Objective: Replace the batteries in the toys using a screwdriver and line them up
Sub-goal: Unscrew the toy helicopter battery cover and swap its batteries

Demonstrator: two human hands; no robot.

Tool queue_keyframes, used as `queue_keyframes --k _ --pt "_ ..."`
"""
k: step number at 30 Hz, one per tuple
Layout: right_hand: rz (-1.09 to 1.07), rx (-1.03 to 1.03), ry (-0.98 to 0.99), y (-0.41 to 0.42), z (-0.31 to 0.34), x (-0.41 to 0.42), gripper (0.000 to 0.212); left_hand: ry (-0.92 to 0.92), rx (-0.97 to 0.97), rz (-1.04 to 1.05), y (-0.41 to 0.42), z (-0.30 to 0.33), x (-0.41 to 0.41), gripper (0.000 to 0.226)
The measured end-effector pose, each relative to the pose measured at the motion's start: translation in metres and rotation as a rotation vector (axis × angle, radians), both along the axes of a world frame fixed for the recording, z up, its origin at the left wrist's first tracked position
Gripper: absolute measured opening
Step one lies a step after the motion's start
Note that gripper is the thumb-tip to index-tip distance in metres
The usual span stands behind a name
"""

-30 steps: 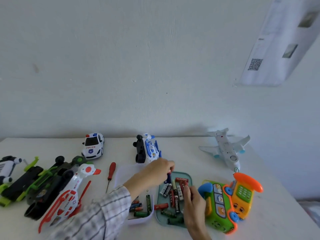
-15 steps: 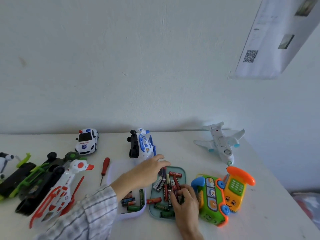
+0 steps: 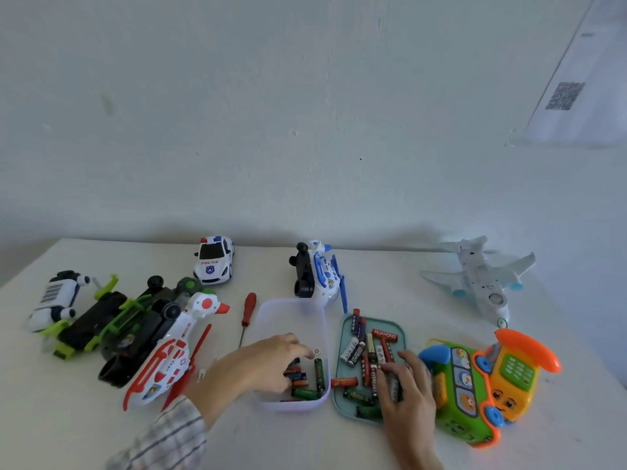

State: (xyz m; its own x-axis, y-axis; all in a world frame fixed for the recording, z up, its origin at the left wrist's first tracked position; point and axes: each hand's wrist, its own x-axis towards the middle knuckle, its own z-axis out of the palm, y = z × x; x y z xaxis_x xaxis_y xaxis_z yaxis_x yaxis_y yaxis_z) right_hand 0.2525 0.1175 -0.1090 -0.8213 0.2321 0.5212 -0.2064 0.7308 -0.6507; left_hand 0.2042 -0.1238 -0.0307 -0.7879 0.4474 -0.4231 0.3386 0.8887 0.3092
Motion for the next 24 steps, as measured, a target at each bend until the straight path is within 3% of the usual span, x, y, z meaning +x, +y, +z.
queue_keyframes --k 3,8,17,20,24 --pt "0.070 0.093 0.131 -0.009 0.000 0.006 0.047 0.070 -0.069 -0.014 0.002 -0.005 0.000 0.061" --pt "0.206 0.261 0.178 -0.038 0.031 0.005 0.016 0.137 -0.143 -0.020 0.011 -0.005 0.001 0.044" --pt "0.394 0.855 -0.457 -0.083 0.086 -0.022 0.016 0.015 -0.226 0.035 0.018 -0.009 -0.007 0.038" --pt "0.454 0.907 -0.651 -0.089 0.087 -0.026 0.030 -0.038 -0.220 0.042 0.018 -0.004 -0.013 0.041" --pt "0.475 0.929 -0.754 -0.092 0.083 -0.031 0.038 -0.036 -0.210 0.017 0.014 -0.001 -0.015 0.033"
